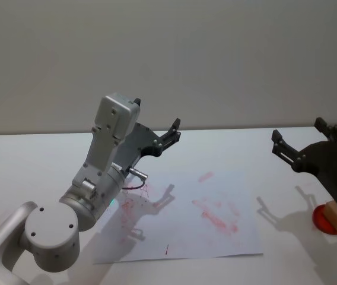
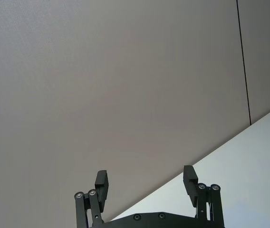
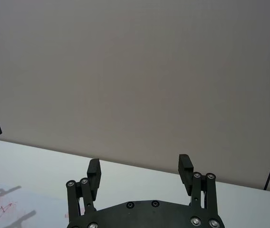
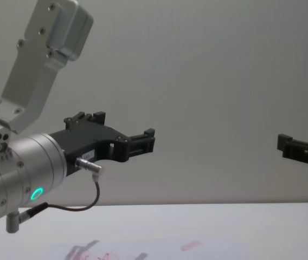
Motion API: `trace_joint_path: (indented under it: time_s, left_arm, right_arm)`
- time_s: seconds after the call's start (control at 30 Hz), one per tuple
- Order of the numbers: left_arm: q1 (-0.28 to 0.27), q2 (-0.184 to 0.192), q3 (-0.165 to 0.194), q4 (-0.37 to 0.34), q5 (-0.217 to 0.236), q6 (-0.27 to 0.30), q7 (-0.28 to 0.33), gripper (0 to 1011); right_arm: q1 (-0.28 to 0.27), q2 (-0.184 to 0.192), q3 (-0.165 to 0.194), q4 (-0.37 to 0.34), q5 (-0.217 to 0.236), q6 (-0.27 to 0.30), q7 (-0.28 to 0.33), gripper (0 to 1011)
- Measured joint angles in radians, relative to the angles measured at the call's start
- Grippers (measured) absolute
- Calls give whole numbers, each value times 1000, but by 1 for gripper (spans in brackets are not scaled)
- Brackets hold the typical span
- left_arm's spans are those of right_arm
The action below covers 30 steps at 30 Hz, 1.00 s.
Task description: Use the one hand to pick up the stamp and affix it onto the A4 paper.
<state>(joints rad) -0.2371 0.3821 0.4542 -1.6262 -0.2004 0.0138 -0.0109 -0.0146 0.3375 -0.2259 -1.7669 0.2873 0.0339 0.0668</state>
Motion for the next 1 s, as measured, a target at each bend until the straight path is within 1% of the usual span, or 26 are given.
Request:
trace_joint_path:
  time_s: [1.0]
  left_arm:
    - [0,0,0,0,0,0,0,1001]
  right_arm:
    - [0,0,0,0,0,0,0,1001]
